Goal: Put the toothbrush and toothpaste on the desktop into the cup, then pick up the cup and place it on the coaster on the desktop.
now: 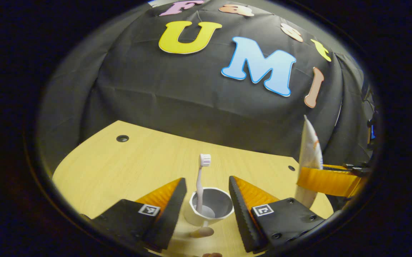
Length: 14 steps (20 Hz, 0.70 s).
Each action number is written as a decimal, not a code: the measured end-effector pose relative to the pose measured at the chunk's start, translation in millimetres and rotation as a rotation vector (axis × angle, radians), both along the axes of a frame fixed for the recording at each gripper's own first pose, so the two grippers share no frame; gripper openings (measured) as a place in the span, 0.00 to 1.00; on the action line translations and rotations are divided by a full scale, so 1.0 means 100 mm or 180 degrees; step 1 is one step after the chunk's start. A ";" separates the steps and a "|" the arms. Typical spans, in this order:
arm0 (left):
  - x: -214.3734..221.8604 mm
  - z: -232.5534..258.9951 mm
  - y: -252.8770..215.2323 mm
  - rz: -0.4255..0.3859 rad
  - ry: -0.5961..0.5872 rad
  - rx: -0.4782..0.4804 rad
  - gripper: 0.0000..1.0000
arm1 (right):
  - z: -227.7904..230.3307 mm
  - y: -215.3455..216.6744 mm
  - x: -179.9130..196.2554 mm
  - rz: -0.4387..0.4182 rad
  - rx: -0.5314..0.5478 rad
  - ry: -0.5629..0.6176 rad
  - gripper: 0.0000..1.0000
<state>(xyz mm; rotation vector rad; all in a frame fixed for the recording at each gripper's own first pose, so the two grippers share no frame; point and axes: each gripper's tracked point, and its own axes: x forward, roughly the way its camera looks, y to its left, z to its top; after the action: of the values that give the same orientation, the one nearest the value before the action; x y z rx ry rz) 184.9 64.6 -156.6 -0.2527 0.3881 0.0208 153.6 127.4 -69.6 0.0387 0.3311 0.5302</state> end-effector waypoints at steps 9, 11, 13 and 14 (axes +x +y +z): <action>-0.62 0.13 -0.07 -0.0003 0.0107 0.0120 0.97 | 0.08 0.51 0.35 0.0202 0.0188 -0.0108 0.17; -0.73 0.06 -0.08 0.0001 0.0176 0.0146 0.97 | 0.08 0.62 0.42 0.0235 0.0246 -0.0128 0.17; -0.82 0.03 -0.08 0.0003 0.0213 0.0128 0.96 | 0.07 0.73 0.51 0.0250 0.0275 -0.0153 0.20; -0.87 0.02 -0.07 0.0016 0.0224 0.0115 0.98 | 0.05 0.77 0.54 0.0258 0.0276 -0.0169 0.17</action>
<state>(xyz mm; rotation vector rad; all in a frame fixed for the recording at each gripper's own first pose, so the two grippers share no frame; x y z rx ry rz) 98.1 57.3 -154.3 -0.2176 0.4566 0.0418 207.8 204.1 -65.1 0.0952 0.2584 0.6246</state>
